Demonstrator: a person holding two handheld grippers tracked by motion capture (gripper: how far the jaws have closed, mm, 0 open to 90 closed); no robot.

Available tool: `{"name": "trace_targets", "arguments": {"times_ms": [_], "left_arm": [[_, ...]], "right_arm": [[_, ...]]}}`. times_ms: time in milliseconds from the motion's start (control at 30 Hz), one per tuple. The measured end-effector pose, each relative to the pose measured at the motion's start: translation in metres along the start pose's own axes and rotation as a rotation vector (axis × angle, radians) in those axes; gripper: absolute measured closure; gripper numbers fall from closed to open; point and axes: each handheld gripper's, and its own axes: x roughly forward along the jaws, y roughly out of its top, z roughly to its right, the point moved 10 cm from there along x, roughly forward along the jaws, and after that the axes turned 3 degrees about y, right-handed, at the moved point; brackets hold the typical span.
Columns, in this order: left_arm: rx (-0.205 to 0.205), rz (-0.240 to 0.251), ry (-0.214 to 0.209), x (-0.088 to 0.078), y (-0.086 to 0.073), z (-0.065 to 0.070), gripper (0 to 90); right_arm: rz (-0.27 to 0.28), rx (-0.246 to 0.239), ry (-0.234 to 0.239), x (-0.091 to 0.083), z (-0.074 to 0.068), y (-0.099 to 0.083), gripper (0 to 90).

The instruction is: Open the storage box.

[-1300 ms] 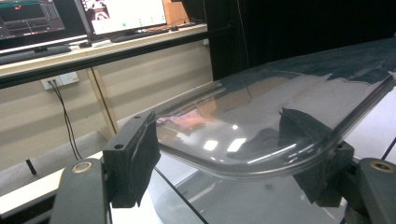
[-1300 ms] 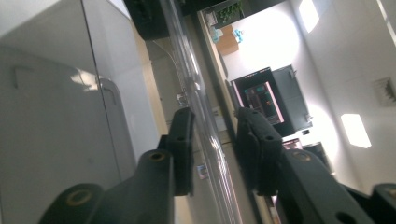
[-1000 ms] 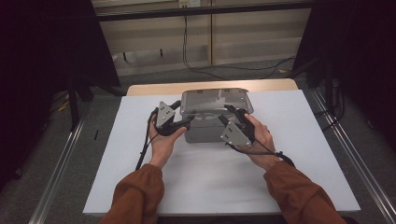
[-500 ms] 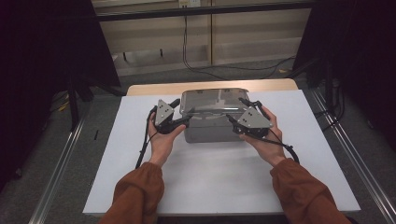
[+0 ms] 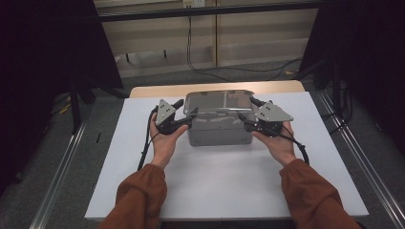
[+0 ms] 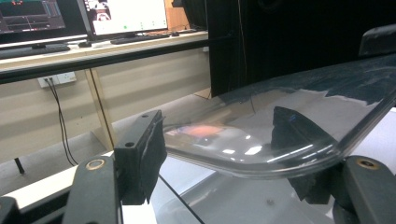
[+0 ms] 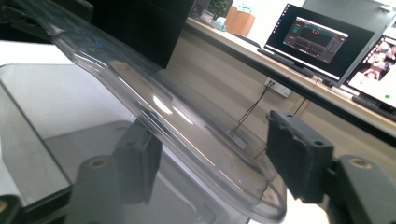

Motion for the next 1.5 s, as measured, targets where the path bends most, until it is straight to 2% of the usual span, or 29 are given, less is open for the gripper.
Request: {"name": "trace_targets", "arguments": {"times_ms": [100,233,400,533,733,933,967,1067,1167,1233,1367,1500], "left_arm": [[0.004,-0.001,0.003,0.001,0.003,-0.001,35.6],[0.002,-0.001,0.002,0.002,0.004,-0.001,36.0],[0.002,0.001,0.005,0.005,0.006,-0.003,36.1],[-0.022,0.001,-0.010,0.009,0.007,-0.004,36.9],[-0.019,-0.013,-0.005,0.014,0.006,-0.008,37.9],[-0.040,0.005,0.000,0.016,0.011,-0.014,41.7],[-0.032,0.001,0.000,0.017,0.012,-0.015,41.7],[-0.021,0.003,0.010,0.019,0.015,-0.017,41.6],[-0.026,0.012,0.019,0.020,0.018,-0.019,41.7],[-0.012,0.004,0.023,0.021,0.018,-0.022,41.6],[-0.037,0.003,0.032,0.024,0.020,-0.028,41.7],[-0.018,-0.003,0.040,0.025,0.022,-0.031,41.8]], "right_arm": [[0.005,0.042,0.003,0.002,0.003,-0.004,38.3],[0.020,0.058,0.000,0.003,0.009,-0.004,43.0],[0.029,0.054,-0.009,0.005,0.016,-0.004,45.0],[0.039,0.088,-0.018,0.009,0.023,-0.008,44.2],[0.051,0.133,-0.024,0.016,0.031,-0.016,45.5],[0.057,0.122,-0.007,0.021,0.036,-0.005,48.9],[0.051,0.124,0.000,0.023,0.036,-0.005,48.9],[0.053,0.146,0.004,0.026,0.041,-0.005,49.0],[0.060,0.146,-0.004,0.029,0.044,-0.003,50.3],[0.059,0.150,0.003,0.030,0.043,-0.001,50.6],[0.066,0.164,0.009,0.033,0.046,0.002,51.3],[0.068,0.183,0.015,0.034,0.049,0.004,51.6]]}}
